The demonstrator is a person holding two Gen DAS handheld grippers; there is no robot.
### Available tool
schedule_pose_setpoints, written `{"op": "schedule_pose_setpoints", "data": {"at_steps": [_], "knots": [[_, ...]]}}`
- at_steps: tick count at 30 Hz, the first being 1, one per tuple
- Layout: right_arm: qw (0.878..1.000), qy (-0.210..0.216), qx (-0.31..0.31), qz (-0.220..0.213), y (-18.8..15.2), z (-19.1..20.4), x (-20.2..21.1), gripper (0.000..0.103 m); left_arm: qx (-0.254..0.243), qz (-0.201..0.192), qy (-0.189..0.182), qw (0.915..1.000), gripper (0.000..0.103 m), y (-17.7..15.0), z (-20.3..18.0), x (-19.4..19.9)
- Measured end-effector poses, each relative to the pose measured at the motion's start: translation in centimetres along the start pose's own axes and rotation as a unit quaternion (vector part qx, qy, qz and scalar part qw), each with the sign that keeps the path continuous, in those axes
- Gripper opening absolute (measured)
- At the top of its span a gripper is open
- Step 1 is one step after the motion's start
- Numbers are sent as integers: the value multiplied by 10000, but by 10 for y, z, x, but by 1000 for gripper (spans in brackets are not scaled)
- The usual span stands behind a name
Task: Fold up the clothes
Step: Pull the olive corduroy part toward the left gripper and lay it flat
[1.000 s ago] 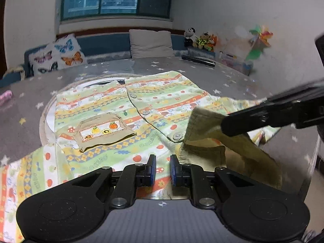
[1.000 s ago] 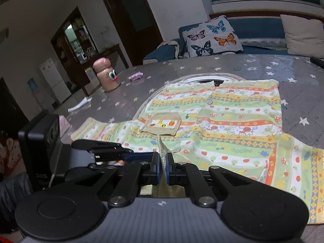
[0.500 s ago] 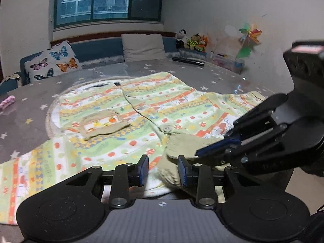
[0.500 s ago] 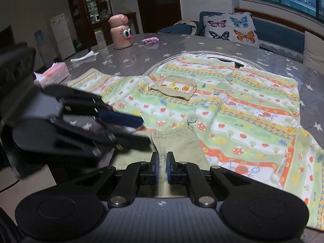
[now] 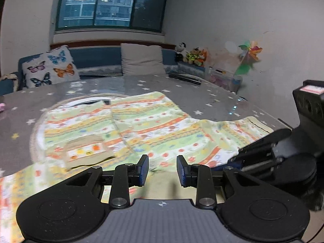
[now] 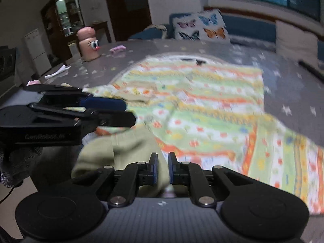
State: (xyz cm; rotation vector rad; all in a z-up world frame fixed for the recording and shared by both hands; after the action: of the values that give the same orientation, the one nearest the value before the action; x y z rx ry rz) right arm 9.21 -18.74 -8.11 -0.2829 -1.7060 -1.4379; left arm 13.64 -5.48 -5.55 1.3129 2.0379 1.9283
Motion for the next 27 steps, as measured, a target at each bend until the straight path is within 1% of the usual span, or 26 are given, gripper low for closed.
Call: {"op": "schedule_pose_setpoints", "data": {"at_steps": [3,5,7,9,11,12,15,18,19,21,25,27], "knots": [[9999,-3,-96,-79,-2,-7,10,11,-67,173,-38,9998,30,-9,-4,-11],[9995,-11,-273,-182,1,-17,20,11,-113,294,-55,9995,29,-16,-7,-17],[9982,-206,-459,-310,2,-35,28,12,-145,395,-69,9991,29,-22,-9,-22],[9949,-530,-765,-387,0,-63,34,12,-178,410,-76,9990,29,-25,-9,-22],[9882,-961,-1125,-402,-6,-96,39,12,-207,414,-81,9989,28,-26,-9,-22],[9829,-1250,-1292,-400,-11,-115,41,13,-216,418,-80,9989,28,-26,-10,-22],[9606,-2203,-1662,-333,-29,-172,51,16,-243,428,-79,9988,28,-27,-10,-22],[9385,-2828,-1970,-216,-45,-218,57,16,-284,429,-63,9987,29,-27,-10,-23],[9328,-2973,-2027,-195,-49,-231,59,16,-294,430,-56,9986,29,-27,-11,-23],[9264,-3151,-2054,-156,-53,-250,59,16,-319,438,-41,9985,29,-27,-11,-23],[9276,-3244,-1848,-146,-48,-262,50,17,-375,457,-9,9983,29,-27,-12,-24],[9258,-3318,-1806,-153,-44,-268,45,16,-425,474,4,9980,29,-27,-13,-24]]}}
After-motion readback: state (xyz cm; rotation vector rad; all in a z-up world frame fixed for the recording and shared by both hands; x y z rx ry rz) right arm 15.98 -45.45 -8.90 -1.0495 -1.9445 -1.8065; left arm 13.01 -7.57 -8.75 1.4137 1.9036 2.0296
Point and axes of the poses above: each gripper's, at about its wrist camera, not at the fingertips, and x roughly against the way its jaws point, z to its left, y to its top, the point moved 10 cm from there along -x, roughly the way its jaws point, and after that the axes turned 9 degrees about -y, right-handed, at the moved point
